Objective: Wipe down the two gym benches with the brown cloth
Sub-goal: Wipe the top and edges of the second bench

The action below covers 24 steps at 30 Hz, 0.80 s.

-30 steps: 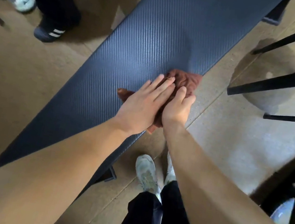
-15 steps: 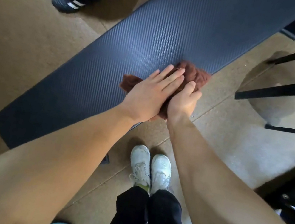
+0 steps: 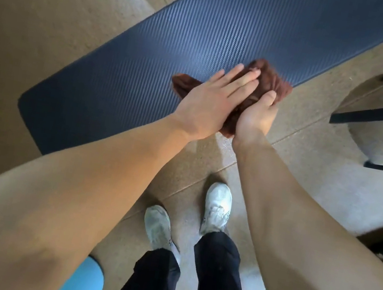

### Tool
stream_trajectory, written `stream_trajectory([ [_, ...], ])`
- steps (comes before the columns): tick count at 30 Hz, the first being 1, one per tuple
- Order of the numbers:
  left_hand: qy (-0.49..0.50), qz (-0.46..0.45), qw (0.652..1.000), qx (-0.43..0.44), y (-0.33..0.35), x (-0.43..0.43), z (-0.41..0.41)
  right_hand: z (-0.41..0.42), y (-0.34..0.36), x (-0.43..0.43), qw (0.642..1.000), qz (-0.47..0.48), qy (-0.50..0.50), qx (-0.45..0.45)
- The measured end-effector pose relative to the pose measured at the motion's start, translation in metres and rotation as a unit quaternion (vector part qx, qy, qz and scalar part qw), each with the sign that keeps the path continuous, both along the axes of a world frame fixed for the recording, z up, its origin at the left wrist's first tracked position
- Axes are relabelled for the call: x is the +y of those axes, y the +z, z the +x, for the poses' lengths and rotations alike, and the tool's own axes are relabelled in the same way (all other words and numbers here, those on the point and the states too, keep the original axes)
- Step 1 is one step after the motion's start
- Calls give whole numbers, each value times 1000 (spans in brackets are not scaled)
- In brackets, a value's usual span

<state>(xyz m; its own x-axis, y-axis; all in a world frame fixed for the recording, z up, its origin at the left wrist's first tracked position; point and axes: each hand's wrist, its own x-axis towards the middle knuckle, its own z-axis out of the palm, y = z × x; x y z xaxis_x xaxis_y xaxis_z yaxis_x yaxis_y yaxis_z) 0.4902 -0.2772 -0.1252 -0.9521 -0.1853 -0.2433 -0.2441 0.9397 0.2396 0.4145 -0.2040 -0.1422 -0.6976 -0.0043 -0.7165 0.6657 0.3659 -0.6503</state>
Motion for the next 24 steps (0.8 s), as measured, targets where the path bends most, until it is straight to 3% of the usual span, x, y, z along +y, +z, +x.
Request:
stream_trajectory([
  [8,-12,-36,994,-100,11,-10,154,137,18,-1,995,13,83,-50],
  [16,71,4,997,-16,-3,9,110,91,8,2,998,-10,55,-6],
  [19,57,0,998,5,-3,7,152,136,10,-1,996,14,86,-11],
  [24,54,-8,997,-60,15,-4,261,241,22,-3,988,31,131,-76],
])
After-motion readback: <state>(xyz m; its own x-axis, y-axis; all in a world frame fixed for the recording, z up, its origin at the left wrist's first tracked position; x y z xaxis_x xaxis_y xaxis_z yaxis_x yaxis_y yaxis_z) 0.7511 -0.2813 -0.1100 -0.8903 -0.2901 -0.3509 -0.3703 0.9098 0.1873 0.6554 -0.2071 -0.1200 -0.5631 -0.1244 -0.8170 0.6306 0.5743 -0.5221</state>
